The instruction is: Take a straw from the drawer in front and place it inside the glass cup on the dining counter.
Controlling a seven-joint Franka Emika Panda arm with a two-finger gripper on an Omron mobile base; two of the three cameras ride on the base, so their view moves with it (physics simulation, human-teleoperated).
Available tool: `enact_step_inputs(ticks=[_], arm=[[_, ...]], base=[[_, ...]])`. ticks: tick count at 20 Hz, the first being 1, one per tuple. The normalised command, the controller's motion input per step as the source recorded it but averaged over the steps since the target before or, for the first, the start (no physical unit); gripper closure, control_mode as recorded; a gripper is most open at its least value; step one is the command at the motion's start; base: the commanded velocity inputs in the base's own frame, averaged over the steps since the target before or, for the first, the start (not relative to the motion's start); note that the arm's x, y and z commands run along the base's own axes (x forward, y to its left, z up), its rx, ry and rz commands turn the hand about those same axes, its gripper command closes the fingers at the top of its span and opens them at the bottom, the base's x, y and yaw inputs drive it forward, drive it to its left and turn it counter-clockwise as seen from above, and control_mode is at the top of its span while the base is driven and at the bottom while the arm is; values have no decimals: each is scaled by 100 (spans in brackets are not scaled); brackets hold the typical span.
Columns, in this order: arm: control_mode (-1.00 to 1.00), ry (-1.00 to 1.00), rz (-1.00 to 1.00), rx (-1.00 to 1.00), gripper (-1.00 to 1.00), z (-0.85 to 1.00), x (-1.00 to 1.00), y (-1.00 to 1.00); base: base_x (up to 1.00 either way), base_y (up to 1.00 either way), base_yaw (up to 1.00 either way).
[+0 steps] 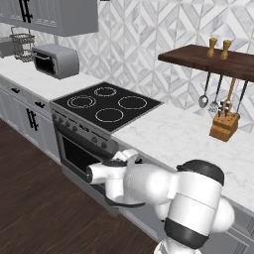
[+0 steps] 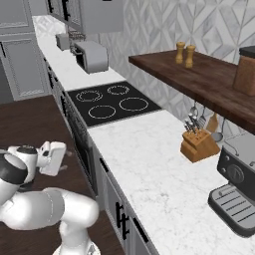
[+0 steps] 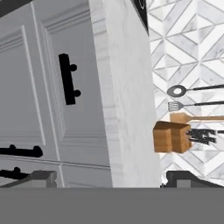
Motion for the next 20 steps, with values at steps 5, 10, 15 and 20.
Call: enact_step_inputs(ticks=[5,10,15,20], arm=[[-100,0,-1,-14,-100,-28,46,-21],[-100,0,-2,-13,-100,-39,32,-7],[-100,0,-6,-11,-100,-38,30,-9],[-100,0,-8,-12,-100,-36,30,-6]], base=[[0,0,0],[0,0,0],[0,0,0],[0,0,0]])
